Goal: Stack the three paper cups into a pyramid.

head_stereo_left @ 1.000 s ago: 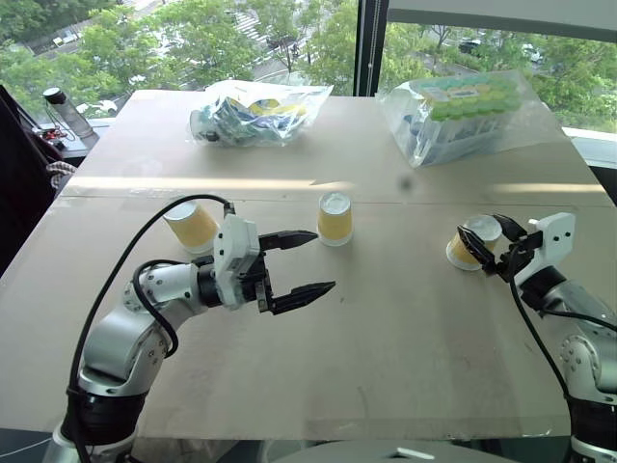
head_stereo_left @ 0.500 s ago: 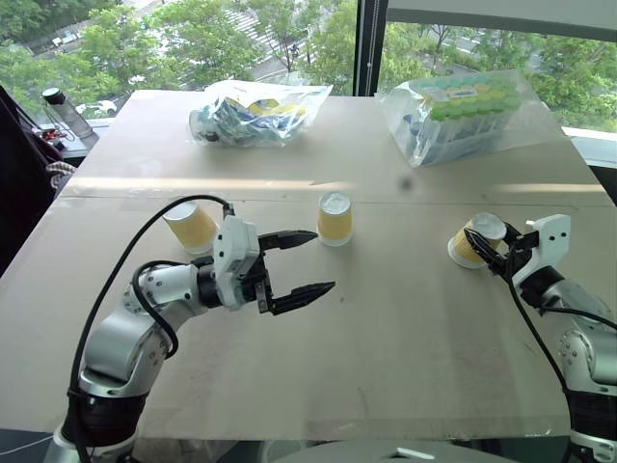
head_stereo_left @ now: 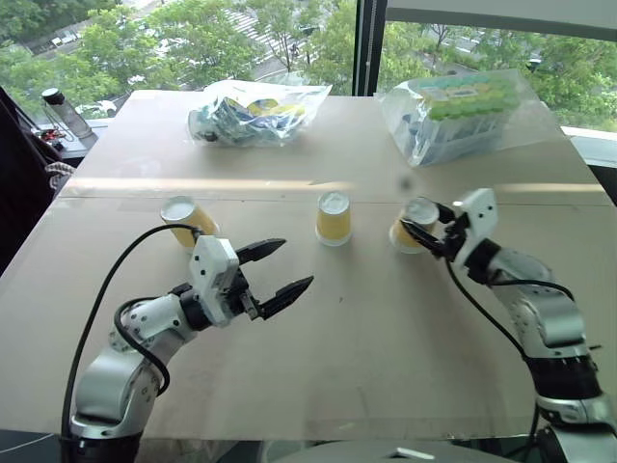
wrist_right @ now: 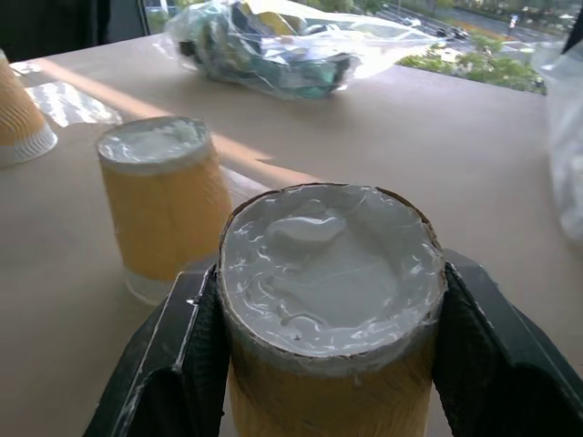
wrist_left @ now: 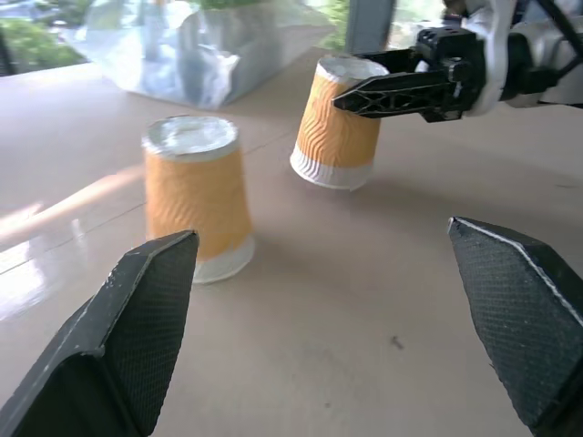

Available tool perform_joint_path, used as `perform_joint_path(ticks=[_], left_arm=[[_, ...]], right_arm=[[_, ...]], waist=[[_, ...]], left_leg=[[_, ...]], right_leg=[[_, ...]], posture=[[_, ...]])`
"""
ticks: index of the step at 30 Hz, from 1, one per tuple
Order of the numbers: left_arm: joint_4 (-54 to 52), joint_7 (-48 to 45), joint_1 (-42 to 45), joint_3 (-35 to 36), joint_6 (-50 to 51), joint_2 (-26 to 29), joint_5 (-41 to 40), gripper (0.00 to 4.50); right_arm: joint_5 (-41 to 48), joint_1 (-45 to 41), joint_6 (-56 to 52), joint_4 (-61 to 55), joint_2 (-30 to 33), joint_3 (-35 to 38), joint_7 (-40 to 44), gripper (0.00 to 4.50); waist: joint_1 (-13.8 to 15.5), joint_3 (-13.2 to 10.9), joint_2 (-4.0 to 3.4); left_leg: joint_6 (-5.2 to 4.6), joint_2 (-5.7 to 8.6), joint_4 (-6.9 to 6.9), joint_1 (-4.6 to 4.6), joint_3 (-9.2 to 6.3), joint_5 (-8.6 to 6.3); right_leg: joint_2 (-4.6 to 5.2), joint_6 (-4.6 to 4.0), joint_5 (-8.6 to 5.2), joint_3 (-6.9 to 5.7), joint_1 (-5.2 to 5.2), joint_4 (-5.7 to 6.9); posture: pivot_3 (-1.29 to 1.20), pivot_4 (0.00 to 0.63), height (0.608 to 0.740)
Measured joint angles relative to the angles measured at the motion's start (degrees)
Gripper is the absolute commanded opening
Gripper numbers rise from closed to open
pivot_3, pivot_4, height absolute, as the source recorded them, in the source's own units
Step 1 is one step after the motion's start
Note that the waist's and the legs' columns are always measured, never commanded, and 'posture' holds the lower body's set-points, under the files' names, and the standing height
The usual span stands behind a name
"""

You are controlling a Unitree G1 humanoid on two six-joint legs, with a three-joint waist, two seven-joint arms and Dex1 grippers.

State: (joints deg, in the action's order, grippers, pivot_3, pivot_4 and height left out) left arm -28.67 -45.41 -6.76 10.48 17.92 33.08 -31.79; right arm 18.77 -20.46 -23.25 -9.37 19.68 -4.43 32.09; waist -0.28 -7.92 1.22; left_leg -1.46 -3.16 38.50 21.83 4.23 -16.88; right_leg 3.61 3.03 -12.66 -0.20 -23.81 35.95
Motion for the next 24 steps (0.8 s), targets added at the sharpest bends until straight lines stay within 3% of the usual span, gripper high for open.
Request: perform_joint_path(ticks=[7, 15, 20, 24], left_arm=[[-1.53, 3.39, -2.72, 0.77, -1.10, -0.72, 1.36, 4.50], [-2.18, 4.06, -3.77, 1.37, -2.14, -0.73, 1.40, 4.50], [-2.18, 4.43, -3.87, 1.37, -2.46, -0.74, 1.40, 4.50], [-2.38, 6.31, -4.77, 2.20, -3.90, -3.18, 1.40, 4.50]], right_arm=[[-2.73, -4.81, -0.46, 6.44, -3.15, -5.45, 0.59, 2.16], [-4.20, -6.36, -0.31, 8.80, -3.62, -5.91, 1.09, 2.16], [-4.64, -7.00, -0.42, 9.93, -3.97, -5.87, 1.19, 4.48], [-4.60, -6.58, 0.14, 10.27, -4.40, -4.86, 0.66, 4.48]], waist=[[0.13, -0.01, -0.01], [-0.36, -0.01, -0.01], [-0.44, -0.01, -0.01], [-0.42, -0.01, -0.02]], left_leg=[[0.05, 0.03, -0.01, 0.04, 0.02, 0.02], [0.02, 0.02, -0.01, -0.01, 0.00, 0.01], [0.02, 0.02, -0.01, 0.00, 0.00, 0.01], [0.03, 0.02, -0.01, 0.02, 0.02, 0.01]], right_leg=[[0.04, 0.00, 0.00, -0.01, -0.02, -0.04], [0.03, 0.00, 0.01, -0.01, -0.01, 0.03], [0.03, 0.00, 0.01, -0.01, -0.01, 0.02], [0.04, 0.00, 0.01, -0.01, -0.01, -0.01]], posture=[[0.00, 0.150, 0.740], [0.00, 0.150, 0.740], [0.00, 0.150, 0.740], [0.00, 0.150, 0.740]])
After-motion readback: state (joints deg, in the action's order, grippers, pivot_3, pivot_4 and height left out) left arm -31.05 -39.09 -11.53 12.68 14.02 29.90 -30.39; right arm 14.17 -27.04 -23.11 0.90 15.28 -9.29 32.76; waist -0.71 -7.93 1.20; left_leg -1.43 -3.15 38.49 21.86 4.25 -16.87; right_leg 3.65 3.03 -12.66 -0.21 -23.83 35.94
